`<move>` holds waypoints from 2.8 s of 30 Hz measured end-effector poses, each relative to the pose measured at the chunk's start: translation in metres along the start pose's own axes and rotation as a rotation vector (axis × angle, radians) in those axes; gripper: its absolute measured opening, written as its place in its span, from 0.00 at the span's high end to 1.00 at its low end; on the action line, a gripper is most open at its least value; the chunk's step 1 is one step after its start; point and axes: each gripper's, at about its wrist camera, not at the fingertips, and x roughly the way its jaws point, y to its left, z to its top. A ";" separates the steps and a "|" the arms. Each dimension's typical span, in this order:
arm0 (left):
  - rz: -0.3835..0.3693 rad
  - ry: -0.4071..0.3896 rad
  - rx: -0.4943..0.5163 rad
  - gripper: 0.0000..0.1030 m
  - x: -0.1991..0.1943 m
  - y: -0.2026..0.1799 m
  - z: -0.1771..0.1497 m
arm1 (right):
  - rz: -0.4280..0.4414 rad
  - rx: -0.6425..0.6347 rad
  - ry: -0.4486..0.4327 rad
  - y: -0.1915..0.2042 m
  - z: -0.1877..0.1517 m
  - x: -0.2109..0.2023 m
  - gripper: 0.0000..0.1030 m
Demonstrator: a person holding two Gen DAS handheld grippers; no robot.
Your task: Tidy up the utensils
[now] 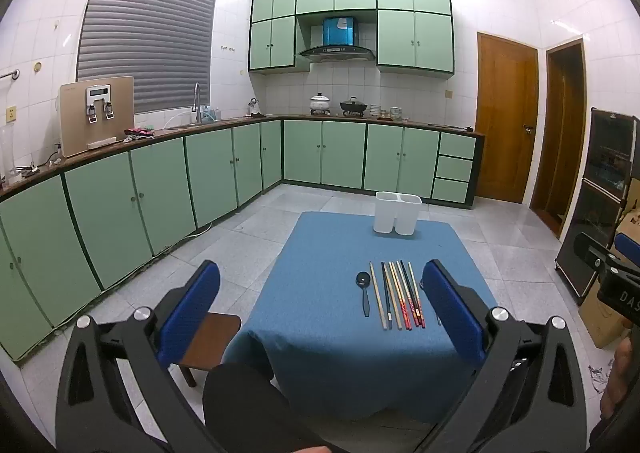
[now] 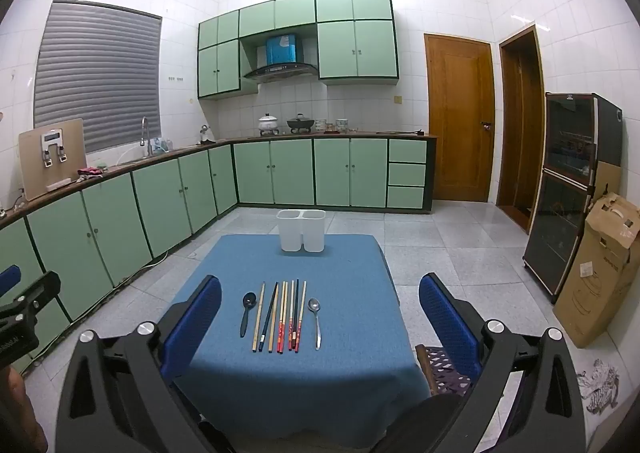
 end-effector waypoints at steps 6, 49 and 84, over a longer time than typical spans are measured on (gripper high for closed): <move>0.001 -0.001 -0.001 0.05 0.000 0.000 0.000 | 0.001 0.000 -0.002 -0.001 0.001 0.000 0.06; -0.006 -0.004 0.002 0.05 -0.001 0.000 -0.003 | 0.000 -0.004 -0.005 -0.010 0.005 -0.003 0.06; -0.022 0.003 0.029 0.05 0.002 -0.005 -0.005 | 0.004 -0.009 0.002 -0.010 0.012 -0.005 0.06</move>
